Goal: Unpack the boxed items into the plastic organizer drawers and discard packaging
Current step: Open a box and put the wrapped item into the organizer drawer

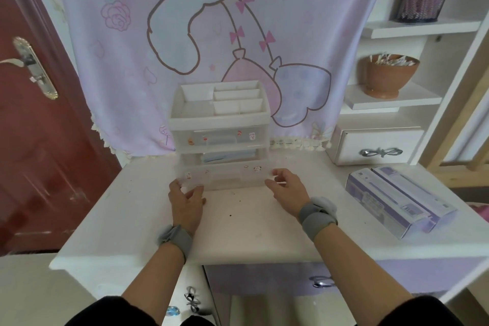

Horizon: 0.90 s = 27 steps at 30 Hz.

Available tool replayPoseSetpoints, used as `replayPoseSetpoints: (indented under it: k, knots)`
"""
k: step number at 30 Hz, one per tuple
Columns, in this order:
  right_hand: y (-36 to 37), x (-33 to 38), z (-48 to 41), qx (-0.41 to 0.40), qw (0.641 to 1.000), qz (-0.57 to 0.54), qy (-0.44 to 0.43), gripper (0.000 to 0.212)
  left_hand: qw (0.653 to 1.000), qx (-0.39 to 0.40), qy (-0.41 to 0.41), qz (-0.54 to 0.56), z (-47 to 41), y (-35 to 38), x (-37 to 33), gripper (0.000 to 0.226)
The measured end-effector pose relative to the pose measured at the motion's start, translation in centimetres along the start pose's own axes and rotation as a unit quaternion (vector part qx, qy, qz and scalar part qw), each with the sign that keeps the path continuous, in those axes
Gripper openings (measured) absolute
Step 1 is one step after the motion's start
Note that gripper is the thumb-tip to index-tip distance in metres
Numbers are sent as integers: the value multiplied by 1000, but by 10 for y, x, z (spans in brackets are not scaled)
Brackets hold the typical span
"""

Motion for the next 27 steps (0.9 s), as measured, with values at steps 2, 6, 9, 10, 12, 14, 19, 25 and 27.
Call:
replayPoseSetpoints:
  k: [2,6,9,10,12,14,19,25,27]
  knots:
    - [-2,2,1,-12,1000,1,-11,37,1000,1,-7,-3,0,-1,1,46]
    - [-2,7,-5,-25,999,-6,-24,42,1000,13,-6,7,-9,-1,-3,34]
    - [1,7,-15,-44,999,13,-13,48,999,27,14,-43,-18,-3,-5,40]
    - [5,6,-22,-47,999,11,-6,50,998,29,5,-58,-24,-3,-1,54]
    - [9,4,-29,-50,999,4,5,54,997,14,-36,-60,-29,-3,4,80]
    - [12,3,-35,-48,999,-4,16,58,997,-3,-65,-39,-33,-1,7,89]
    - [17,2,-47,-48,997,-28,53,64,995,-15,-99,-16,-43,6,12,92]
    - [25,4,-41,-38,997,-11,60,62,996,3,-82,-31,-37,14,9,59]
    - [29,2,-32,-27,998,-3,53,62,995,9,-97,-29,-30,14,8,66]
Point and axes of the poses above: each hand's wrist, its own z-axis away from the middle knuckle, its own y-axis out of the palm, x = y × z, the point moved 4 cm from there along -z, towards the middle knuckle, and after that the axes turned 8 degrees about y, right-handed, at the moved point
